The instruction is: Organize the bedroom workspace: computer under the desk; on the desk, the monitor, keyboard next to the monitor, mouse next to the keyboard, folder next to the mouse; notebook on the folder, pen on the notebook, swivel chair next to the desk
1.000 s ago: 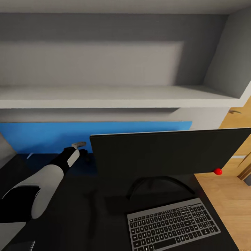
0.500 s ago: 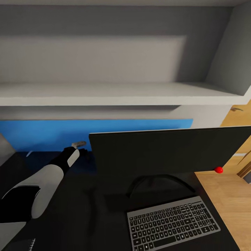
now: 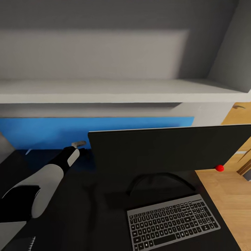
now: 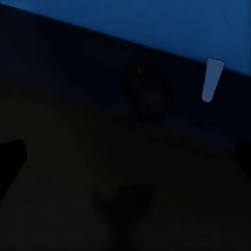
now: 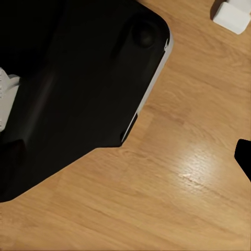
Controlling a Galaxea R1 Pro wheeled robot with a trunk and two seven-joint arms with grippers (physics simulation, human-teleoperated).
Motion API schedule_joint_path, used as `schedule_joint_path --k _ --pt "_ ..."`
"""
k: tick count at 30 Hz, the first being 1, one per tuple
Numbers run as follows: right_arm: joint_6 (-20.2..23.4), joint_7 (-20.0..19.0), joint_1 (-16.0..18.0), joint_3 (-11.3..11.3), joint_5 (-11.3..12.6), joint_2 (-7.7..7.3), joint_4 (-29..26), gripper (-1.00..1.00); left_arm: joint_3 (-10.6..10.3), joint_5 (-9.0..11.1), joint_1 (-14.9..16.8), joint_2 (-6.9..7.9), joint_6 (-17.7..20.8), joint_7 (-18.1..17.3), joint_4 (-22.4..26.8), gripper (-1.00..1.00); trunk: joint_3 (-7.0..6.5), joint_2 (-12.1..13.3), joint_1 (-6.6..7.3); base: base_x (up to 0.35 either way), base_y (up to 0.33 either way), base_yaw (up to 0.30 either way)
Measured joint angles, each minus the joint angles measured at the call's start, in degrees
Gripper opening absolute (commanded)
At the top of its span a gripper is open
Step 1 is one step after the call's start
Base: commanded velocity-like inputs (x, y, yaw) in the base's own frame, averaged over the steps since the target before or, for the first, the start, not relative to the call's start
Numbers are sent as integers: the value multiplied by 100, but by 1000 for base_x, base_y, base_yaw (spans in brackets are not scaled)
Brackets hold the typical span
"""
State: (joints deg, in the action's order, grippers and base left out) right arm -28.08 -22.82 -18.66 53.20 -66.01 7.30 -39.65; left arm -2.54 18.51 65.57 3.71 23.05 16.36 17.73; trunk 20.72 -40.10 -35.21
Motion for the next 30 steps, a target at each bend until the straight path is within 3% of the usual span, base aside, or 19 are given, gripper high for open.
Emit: schedule_joint_path --k 25,30 --pt "9 -22 7 25 -28 -9 61 100 8 -9 64 1 24 12 11 100 227 0 0 0 0 0" --pt "13 -22 7 30 -35 -9 62 100 8 -3 65 -4 30 156 44 100 272 0 0 0 0 0"
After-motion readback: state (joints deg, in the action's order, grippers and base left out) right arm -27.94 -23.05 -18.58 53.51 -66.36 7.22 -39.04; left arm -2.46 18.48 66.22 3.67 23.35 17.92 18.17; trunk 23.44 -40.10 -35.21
